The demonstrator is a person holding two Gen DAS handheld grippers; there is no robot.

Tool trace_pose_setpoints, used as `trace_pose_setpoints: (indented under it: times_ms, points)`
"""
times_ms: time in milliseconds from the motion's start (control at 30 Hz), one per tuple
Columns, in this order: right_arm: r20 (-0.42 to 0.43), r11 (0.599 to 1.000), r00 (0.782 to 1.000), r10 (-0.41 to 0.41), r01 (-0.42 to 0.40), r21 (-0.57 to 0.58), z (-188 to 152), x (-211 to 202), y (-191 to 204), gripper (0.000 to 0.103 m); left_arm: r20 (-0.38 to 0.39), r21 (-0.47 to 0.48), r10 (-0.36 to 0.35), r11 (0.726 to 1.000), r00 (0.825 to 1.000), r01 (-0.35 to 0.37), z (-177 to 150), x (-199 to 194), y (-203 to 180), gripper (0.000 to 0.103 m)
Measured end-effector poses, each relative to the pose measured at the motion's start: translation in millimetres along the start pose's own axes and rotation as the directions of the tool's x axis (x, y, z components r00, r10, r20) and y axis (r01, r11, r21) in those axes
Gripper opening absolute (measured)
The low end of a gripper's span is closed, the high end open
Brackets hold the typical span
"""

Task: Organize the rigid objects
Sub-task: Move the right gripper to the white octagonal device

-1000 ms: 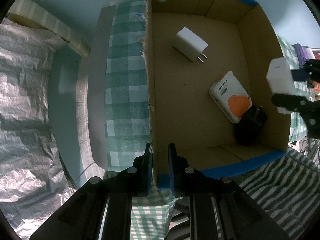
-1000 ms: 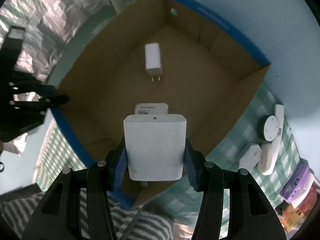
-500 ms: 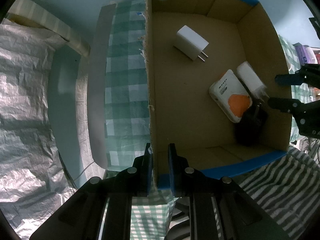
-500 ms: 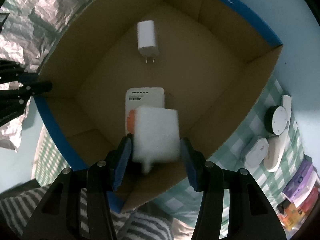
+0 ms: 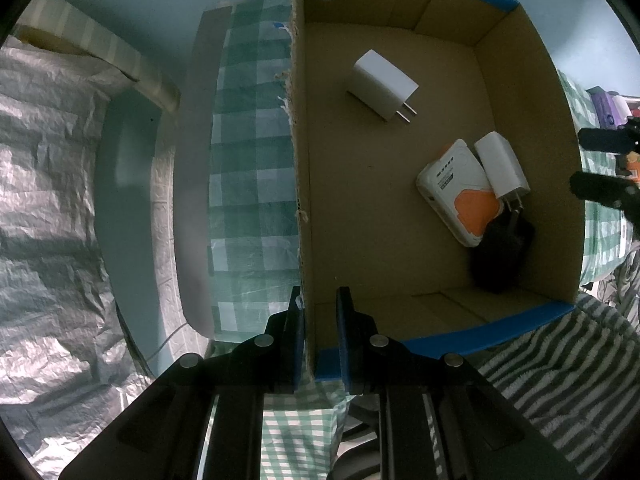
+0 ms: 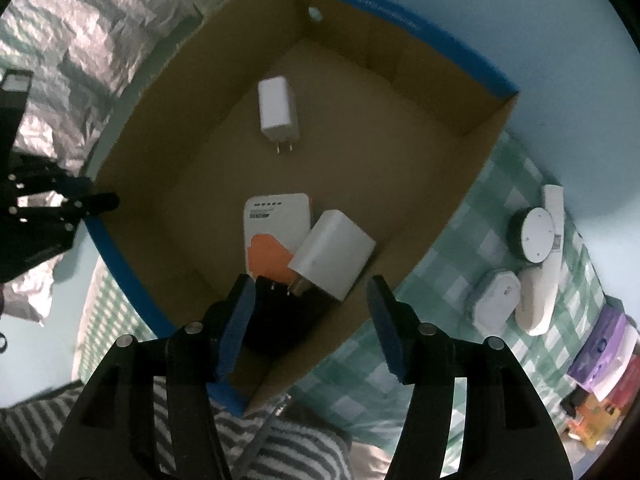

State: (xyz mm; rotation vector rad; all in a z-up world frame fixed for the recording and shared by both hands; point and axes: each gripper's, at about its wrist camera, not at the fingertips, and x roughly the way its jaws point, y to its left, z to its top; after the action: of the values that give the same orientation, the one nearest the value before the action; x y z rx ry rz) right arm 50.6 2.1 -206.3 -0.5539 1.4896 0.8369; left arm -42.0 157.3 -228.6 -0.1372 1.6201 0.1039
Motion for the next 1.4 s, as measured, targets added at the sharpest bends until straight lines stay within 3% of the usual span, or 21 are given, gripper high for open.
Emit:
trace_pose_setpoints:
  times_ms: [500, 867, 1267, 1400]
  points:
    - [0.078, 0.998, 0.997, -0.018, 0.013, 0.063, -5.8, -46.3, -19.8, 0.060, -0.003, 0.005, 0.002, 1.000, 1.000, -0.002, -0.9, 1.6, -1.0, 0.015]
    - [0.108, 0.974, 0.992, -0.057, 0.032, 0.225, -30.5, -64.4, -76.9, 0.060, -0.004, 0.005, 0.004, 1.000, 1.000, -0.004, -0.7, 1.2, -1.3, 0.015]
    - [0.025, 0.887, 0.998, -0.064, 0.045, 0.459, -62.3, -23.5, -168.0, 0.063, -0.007, 0.012, 0.009, 1.000, 1.000, -0.009, -0.6, 0.5, -1.2, 0.015]
    - [0.013, 0.854, 1.000, -0.014, 0.005, 0.521, -65.5, -0.6, -189.1, 0.063, -0.009, 0.014, 0.011, 1.000, 1.000, -0.010, -0.6, 0.5, -0.4, 0.015]
